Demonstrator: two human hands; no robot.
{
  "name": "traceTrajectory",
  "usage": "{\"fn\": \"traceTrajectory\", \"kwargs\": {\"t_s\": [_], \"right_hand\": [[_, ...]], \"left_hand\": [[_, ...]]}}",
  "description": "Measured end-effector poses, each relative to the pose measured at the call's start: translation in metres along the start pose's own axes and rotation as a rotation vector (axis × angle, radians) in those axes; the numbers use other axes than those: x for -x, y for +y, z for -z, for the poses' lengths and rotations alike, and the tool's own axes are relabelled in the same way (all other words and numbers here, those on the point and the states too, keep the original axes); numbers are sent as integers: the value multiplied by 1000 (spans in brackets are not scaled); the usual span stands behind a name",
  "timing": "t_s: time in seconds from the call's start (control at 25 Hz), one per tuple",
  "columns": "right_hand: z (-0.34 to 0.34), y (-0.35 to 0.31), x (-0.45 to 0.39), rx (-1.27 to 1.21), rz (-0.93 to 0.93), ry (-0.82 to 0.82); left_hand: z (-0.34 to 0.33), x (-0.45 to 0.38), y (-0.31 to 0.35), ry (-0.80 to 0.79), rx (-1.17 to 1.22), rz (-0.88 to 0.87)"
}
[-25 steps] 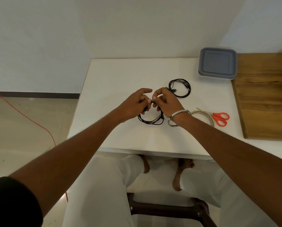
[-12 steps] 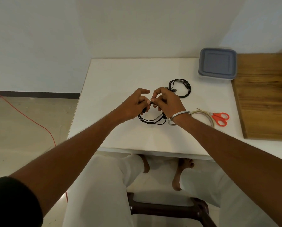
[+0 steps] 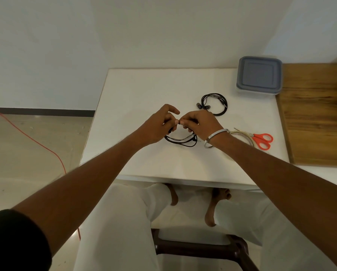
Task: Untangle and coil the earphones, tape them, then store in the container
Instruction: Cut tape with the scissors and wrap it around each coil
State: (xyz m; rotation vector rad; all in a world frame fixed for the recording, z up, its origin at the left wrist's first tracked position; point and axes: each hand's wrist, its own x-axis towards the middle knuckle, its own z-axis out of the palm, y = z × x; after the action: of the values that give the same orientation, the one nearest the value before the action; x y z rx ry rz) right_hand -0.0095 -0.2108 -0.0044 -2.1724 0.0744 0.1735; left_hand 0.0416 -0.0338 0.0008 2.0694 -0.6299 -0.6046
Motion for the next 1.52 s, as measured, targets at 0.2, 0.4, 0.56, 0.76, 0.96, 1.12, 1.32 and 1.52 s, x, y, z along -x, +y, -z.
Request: {"fn": "traceTrajectory", "kwargs": {"t_s": [0.2, 0.4, 0.56, 0.76, 0.96, 1.12, 1.32, 1.52], "right_hand": [[4, -1, 3, -14, 18, -33], [0, 2, 2, 80, 42, -8], [-4, 3, 4, 132, 87, 51], [-8, 7, 3, 228, 175, 101], [-11, 11, 2, 411, 296, 140], [-14, 11, 2, 686, 361, 126], [-14, 9, -2, 850, 321, 0], [-19, 2, -10, 555, 117, 22]], "left_hand": [[-2, 0, -2, 6, 11, -12], [-4, -1, 1, 25, 67, 46], [-7, -2, 3, 30, 113, 102], [-7, -1, 10, 25, 183, 166], [-7, 0, 15, -5, 268, 240], [-8, 0, 17, -22, 322, 284], [-10, -1, 17, -27, 373, 311], [-14, -5, 7, 80, 283, 292]]}}
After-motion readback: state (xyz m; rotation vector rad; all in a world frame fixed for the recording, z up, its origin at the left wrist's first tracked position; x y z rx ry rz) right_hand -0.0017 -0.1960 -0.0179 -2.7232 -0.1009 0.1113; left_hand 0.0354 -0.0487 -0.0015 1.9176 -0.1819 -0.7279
